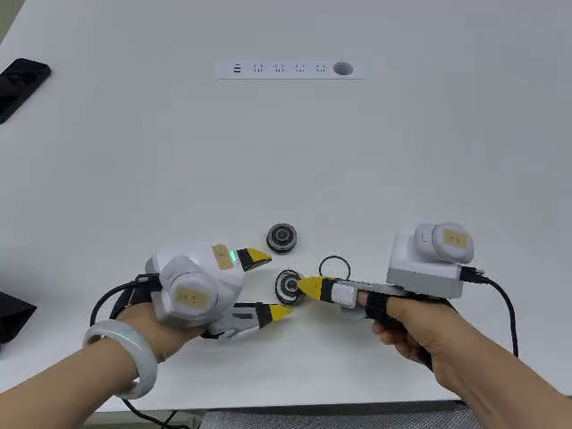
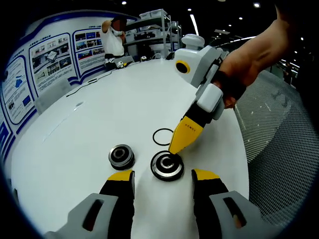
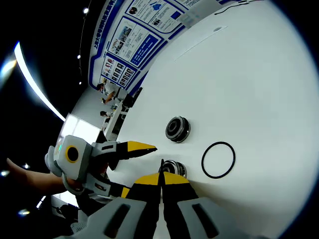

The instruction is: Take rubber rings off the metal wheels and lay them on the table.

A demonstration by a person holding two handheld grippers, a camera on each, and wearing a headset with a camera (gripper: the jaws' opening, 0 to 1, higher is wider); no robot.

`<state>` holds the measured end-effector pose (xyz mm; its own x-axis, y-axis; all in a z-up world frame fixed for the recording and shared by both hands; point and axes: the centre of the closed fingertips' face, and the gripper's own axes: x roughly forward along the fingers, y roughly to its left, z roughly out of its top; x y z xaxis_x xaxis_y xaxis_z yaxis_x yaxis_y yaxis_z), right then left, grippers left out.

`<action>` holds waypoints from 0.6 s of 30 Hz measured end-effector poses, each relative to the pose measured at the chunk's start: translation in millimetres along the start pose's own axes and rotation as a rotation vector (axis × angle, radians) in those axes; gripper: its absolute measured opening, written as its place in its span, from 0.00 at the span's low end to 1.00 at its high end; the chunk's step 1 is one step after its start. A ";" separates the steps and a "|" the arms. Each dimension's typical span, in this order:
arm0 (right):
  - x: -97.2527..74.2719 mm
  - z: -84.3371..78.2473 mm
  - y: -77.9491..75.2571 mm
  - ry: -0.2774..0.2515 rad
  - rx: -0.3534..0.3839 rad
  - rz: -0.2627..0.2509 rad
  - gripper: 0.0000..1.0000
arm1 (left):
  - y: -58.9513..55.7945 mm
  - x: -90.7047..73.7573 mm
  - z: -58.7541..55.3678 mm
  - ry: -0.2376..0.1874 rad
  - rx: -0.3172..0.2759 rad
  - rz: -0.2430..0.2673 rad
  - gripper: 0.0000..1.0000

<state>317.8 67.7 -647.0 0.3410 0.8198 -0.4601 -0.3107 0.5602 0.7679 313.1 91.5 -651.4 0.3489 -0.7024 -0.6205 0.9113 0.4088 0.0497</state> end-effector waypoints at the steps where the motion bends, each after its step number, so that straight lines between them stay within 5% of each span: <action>1: -0.1 -0.5 0.6 0.001 -0.001 0.001 0.02 | 0.6 -0.8 -1.0 0.001 0.001 0.004 0.48; 18: -6.5 2.4 14.6 -0.030 0.019 0.043 0.02 | 14.4 -14.3 -10.4 -0.039 -0.086 0.067 0.62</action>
<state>313.3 70.3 -631.8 0.3541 0.8388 -0.4136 -0.3087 0.5223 0.7949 319.0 113.5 -650.0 0.4179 -0.6937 -0.5867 0.8642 0.5026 0.0213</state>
